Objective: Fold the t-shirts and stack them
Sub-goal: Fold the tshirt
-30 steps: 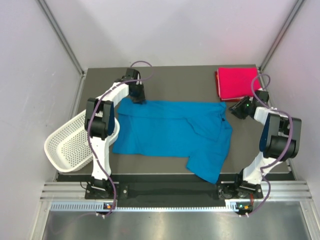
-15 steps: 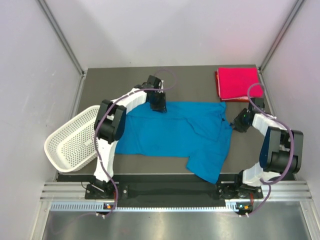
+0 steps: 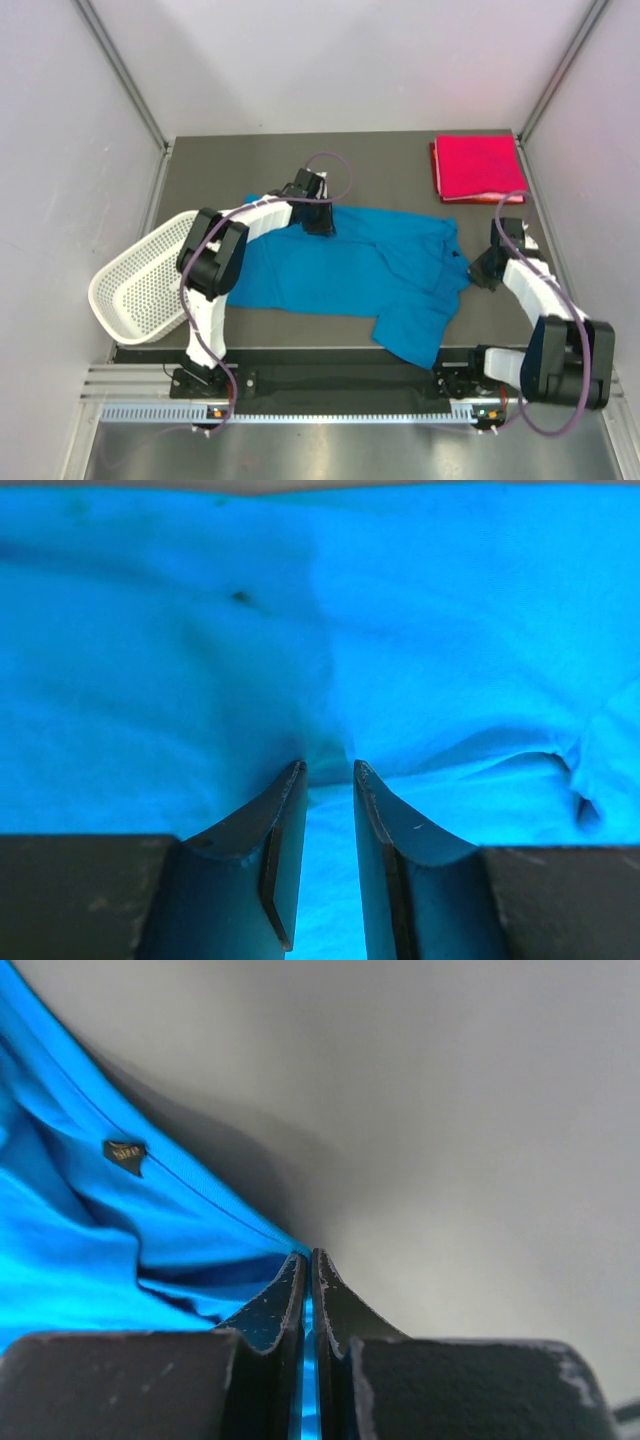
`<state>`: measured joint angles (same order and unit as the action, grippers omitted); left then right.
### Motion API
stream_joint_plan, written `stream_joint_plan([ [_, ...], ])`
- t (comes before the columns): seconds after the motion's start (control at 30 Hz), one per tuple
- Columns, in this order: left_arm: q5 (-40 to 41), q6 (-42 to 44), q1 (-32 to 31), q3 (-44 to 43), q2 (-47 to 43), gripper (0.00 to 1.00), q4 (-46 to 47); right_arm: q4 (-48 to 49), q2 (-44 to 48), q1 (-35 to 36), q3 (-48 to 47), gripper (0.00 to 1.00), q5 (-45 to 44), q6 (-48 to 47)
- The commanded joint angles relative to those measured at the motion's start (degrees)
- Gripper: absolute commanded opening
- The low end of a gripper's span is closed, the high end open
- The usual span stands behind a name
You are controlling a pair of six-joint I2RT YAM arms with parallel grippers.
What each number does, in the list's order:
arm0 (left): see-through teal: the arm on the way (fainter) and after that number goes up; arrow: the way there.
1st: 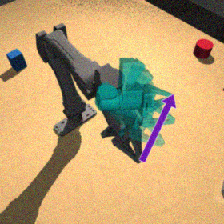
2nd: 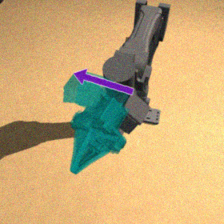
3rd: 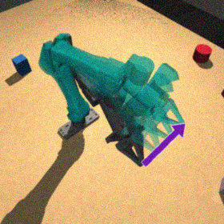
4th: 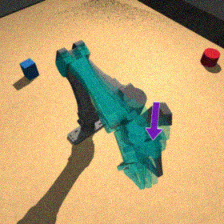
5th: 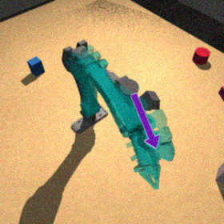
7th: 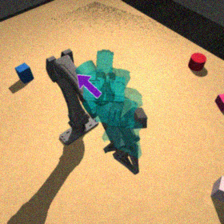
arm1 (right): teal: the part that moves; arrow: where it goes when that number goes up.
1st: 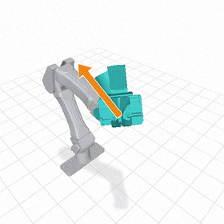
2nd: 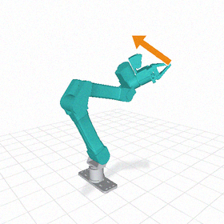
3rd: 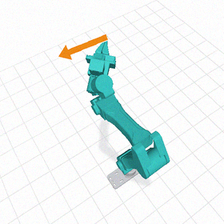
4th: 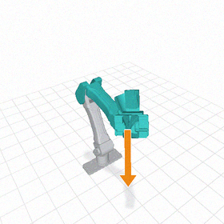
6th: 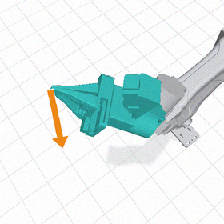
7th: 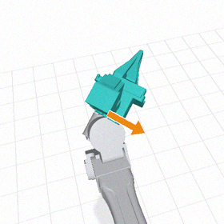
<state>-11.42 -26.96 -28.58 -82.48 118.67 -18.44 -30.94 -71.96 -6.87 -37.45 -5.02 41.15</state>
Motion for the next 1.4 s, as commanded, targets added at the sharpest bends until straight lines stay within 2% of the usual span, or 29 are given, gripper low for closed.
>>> stream_joint_plan([
  [0.0,2.5,-0.7,-0.3,6.2,-1.2,0.31,-0.9,-5.4,6.8,0.1,1.8,0.00,-7.8,3.0],
  [0.1,2.8,-0.7,-0.5,8.7,-1.6,0.31,-1.0,-5.7,8.6,0.3,3.7,0.00,-5.2,2.9],
  [0.2,3.2,-0.8,-0.5,10.7,-2.9,0.31,-1.1,-5.7,8.2,0.2,3.4,0.13,-4.0,1.0],
  [0.23,3.0,-0.9,-0.5,10.8,-3.7,0.31,-1.3,-5.8,7.6,0.2,1.6,0.23,-3.9,-0.3],
  [0.33,2.7,-0.1,-0.6,8.9,-5.3,0.31,-3.4,-5.8,6.7,0.2,-3.7,0.39,-3.0,-1.9],
  [0.43,2.4,0.6,-0.6,4.7,-6.2,0.32,-5.6,-1.9,4.3,0.2,-7.8,0.43,-1.0,-3.2],
  [0.53,-5.0,-0.5,-0.8,1.7,-6.4,0.34,-5.2,5.4,-0.6,0.2,-10.0,0.46,2.5,-3.4],
  [0.6,-12.5,-2.6,-1.8,2.9,-7.0,0.36,-0.7,9.5,-3.6,0.0,-11.2,0.46,4.7,-3.7],
  [0.63,-13.5,-4.6,-2.4,3.7,-7.7,0.38,1.5,10.4,-5.3,-0.2,-12.8,0.46,6.3,-4.0],
  [0.73,-13.7,-7.2,-6.7,6.7,-8.6,0.41,7.8,12.6,-11.9,-0.8,-16.3,0.47,9.7,-5.6],
  [0.87,-13.3,-10.7,-11.8,9.7,-7.2,0.42,15.8,15.9,-13.6,-2.6,-17.8,0.48,14.8,-8.4],
  [1.0,-13.0,-13.2,-14.2,9.3,-3.7,0.45,21.6,16.1,-14.0,-3.8,-18.9,0.49,17.1,-9.9],
  [1.17,-12.5,-14.0,-16.2,8.4,-2.4,0.47,24.8,16.2,-14.0,-3.9,-18.2,0.49,18.6,-11.3],
  [1.37,-10.8,-13.8,-16.9,6.2,0.2,0.47,22.8,16.9,-14.5,-4.0,-17.0,0.49,19.4,-12.0],
])
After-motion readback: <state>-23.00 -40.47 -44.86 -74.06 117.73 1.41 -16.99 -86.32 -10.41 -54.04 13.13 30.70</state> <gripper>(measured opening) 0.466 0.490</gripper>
